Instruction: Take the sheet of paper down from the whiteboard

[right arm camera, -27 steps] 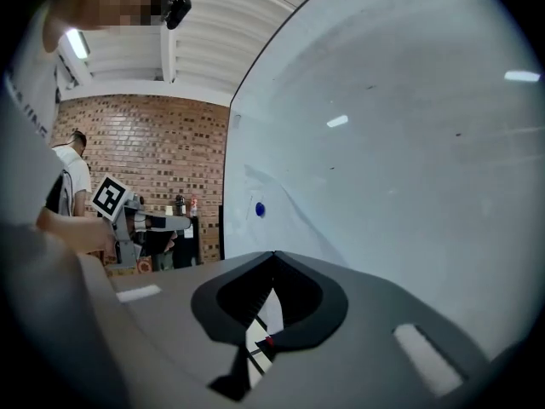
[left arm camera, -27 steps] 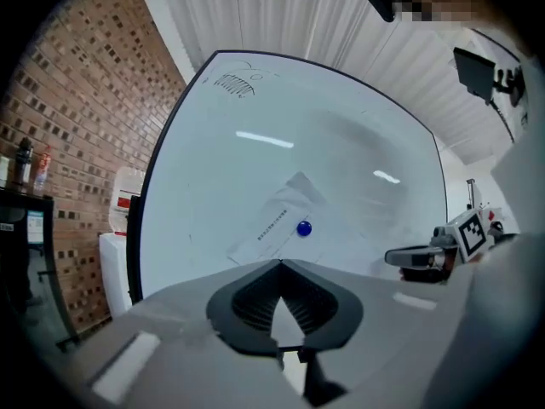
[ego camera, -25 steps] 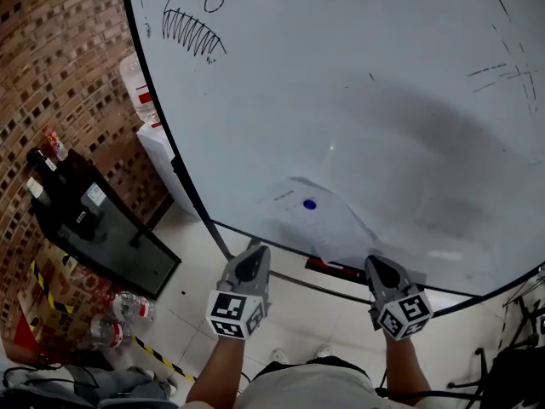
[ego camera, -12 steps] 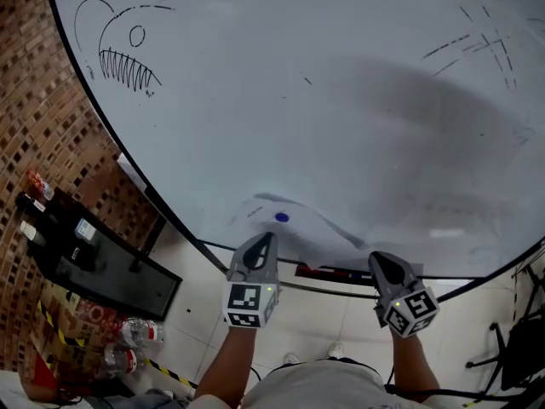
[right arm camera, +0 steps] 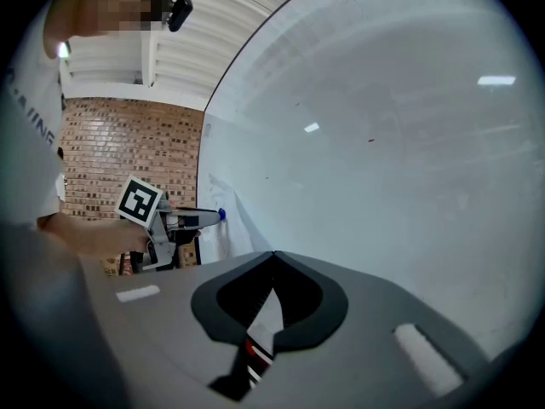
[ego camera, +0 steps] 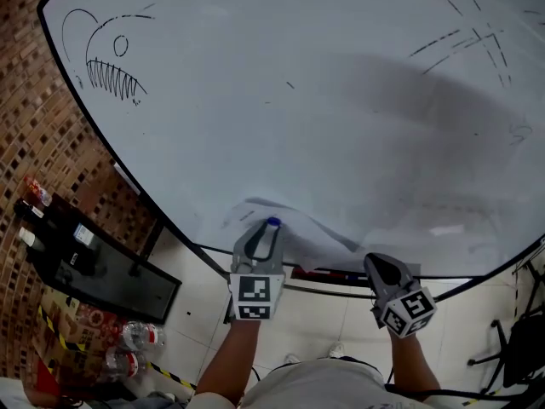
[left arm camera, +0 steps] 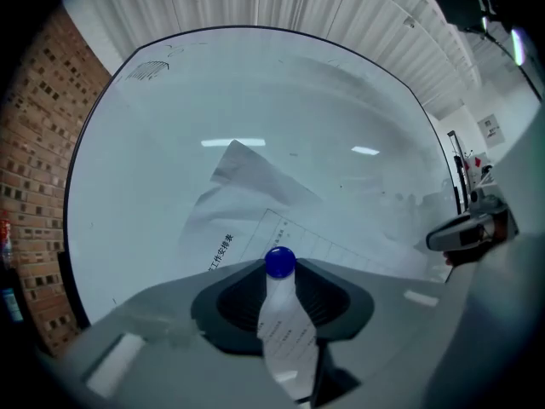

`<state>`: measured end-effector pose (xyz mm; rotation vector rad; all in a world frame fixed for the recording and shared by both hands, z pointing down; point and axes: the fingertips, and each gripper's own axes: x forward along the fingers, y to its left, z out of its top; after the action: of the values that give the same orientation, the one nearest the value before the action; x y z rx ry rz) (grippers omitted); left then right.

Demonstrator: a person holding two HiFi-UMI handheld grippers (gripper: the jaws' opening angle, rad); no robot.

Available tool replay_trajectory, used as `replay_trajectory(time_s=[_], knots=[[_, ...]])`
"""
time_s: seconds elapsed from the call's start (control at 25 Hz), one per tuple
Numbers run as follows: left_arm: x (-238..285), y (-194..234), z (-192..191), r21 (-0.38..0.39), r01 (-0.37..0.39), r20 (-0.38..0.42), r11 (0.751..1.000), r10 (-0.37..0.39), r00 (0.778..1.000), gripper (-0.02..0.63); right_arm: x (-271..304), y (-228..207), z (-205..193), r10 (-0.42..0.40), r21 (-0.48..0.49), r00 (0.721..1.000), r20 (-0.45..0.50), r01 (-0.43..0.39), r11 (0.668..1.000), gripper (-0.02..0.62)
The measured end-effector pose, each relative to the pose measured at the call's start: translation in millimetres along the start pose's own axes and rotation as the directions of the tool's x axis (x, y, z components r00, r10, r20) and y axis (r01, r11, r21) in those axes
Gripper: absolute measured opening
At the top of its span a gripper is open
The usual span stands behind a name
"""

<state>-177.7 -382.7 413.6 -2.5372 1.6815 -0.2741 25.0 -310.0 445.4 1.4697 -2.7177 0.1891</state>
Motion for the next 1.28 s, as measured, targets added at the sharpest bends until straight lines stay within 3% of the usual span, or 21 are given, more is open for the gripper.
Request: replay_trajectory(time_s=[0.32, 0.52, 0.68, 1.16, 1.28], knots=[[0.1, 2.3, 2.5, 0.024, -0.038, -0.008, 0.999, 0.039, 0.999, 0.120, 5.2, 6.1, -2.3, 0.028, 0.006, 1.000, -0.008, -0.027, 1.000, 0.006], [1.3, 1.2, 1.8, 0.007, -0.021, -0.008, 1.000, 0.021, 1.000, 0.121, 4.7, 5.5, -7.3, 0.031, 0.007, 0.999, -0.020, -0.031, 1.000, 0.007], [5.3, -2.0, 0.1, -0.008, -0.007, -0.015, 1.000, 0.007, 1.000, 0.161, 2.3, 4.0, -11.1, 0.026, 0.019, 0.999, -0.026, -0.026, 0.999, 0.007], [8.7, 0.4, -1.0, -0.073, -0.006, -0.011, 0.997, 0.005, 1.000, 0.131, 4.7, 1.3, -19.9, 0.065, 0.024, 0.997, -0.045, -0.064, 0.998, 0.008], [8.1, -0.1, -1.8, -0.082, -0.002, -0.011, 0.997, 0.001, 1.000, 0.130, 8.0, 12.0, -21.2, 0.123, 0.023, 0.992, -0.039, -0.122, 0.992, 0.127]])
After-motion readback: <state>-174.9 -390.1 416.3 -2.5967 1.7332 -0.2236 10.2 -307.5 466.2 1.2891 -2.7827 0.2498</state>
